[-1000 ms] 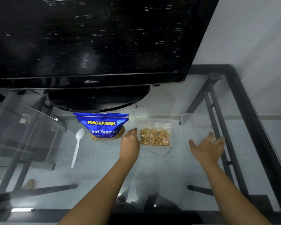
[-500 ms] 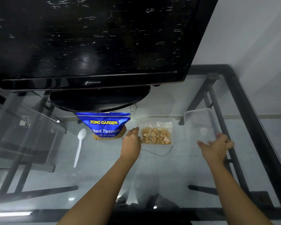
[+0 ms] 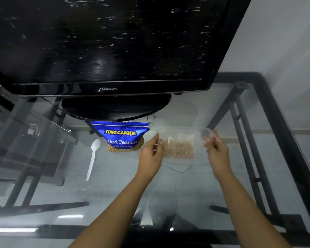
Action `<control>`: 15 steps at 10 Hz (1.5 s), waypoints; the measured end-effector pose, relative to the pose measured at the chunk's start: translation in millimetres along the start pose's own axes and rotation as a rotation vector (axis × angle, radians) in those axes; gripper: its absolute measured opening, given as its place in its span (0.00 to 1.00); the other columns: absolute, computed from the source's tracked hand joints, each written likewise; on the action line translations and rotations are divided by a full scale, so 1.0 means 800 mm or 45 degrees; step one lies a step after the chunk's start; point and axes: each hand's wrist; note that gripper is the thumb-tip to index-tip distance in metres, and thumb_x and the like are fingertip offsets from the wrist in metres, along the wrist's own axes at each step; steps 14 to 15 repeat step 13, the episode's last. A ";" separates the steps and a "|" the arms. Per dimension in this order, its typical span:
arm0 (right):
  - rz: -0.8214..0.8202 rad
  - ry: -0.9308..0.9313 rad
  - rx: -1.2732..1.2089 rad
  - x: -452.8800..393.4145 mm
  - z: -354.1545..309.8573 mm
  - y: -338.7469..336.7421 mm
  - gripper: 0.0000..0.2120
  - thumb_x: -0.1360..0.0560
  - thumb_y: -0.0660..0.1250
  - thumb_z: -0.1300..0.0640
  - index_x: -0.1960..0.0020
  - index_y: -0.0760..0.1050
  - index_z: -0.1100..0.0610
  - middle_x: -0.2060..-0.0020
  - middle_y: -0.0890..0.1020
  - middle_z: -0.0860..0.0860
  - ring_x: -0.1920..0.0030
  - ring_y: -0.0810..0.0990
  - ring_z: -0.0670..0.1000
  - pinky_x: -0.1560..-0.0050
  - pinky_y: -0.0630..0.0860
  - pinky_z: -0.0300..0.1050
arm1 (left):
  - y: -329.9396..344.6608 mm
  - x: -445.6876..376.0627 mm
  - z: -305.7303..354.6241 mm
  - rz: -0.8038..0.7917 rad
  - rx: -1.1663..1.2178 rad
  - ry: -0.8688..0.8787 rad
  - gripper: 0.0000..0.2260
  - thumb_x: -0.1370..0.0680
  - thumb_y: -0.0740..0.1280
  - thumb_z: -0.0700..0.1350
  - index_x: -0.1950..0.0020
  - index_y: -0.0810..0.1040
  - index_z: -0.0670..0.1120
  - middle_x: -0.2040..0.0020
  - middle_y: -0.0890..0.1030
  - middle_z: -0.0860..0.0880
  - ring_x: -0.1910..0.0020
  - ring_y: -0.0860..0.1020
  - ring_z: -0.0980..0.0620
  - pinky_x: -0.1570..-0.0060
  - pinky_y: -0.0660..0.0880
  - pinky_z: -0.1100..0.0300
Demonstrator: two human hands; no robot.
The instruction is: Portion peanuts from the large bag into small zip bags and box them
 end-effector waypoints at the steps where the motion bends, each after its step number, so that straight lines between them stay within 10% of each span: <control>1: -0.047 0.047 0.008 -0.004 -0.001 0.015 0.19 0.22 0.58 0.59 0.31 0.68 0.51 0.37 0.72 0.46 0.38 0.70 0.45 0.34 0.66 0.43 | -0.002 -0.008 -0.011 0.015 -0.052 -0.092 0.20 0.21 0.61 0.44 0.29 0.67 0.46 0.38 0.74 0.47 0.43 0.75 0.54 0.49 0.74 0.67; 2: -0.076 0.055 0.175 -0.019 0.000 0.030 0.23 0.27 0.57 0.63 0.32 0.68 0.53 0.36 0.68 0.47 0.37 0.68 0.47 0.30 0.63 0.47 | 0.000 -0.026 -0.028 -0.079 -0.218 -0.226 0.24 0.23 0.61 0.39 0.27 0.63 0.47 0.30 0.67 0.42 0.37 0.72 0.45 0.38 0.73 0.50; 8: -0.082 0.073 0.482 -0.028 0.014 0.005 0.15 0.24 0.62 0.61 0.37 0.73 0.54 0.46 0.80 0.57 0.52 0.75 0.49 0.52 0.70 0.40 | 0.005 -0.040 -0.036 0.008 -0.234 -0.313 0.13 0.25 0.67 0.38 0.40 0.76 0.39 0.53 0.80 0.42 0.58 0.75 0.53 0.55 0.74 0.60; 15: 0.115 -0.149 0.598 -0.007 0.011 0.017 0.20 0.24 0.64 0.54 0.35 0.69 0.60 0.42 0.75 0.59 0.42 0.75 0.56 0.44 0.69 0.43 | -0.004 -0.027 -0.035 -0.044 -0.146 -0.297 0.19 0.22 0.64 0.46 0.34 0.70 0.39 0.43 0.78 0.43 0.51 0.75 0.53 0.51 0.72 0.61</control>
Point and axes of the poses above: each hand's wrist, its own x-axis away from the middle knuckle, its own y-axis out of the palm, z = x × y
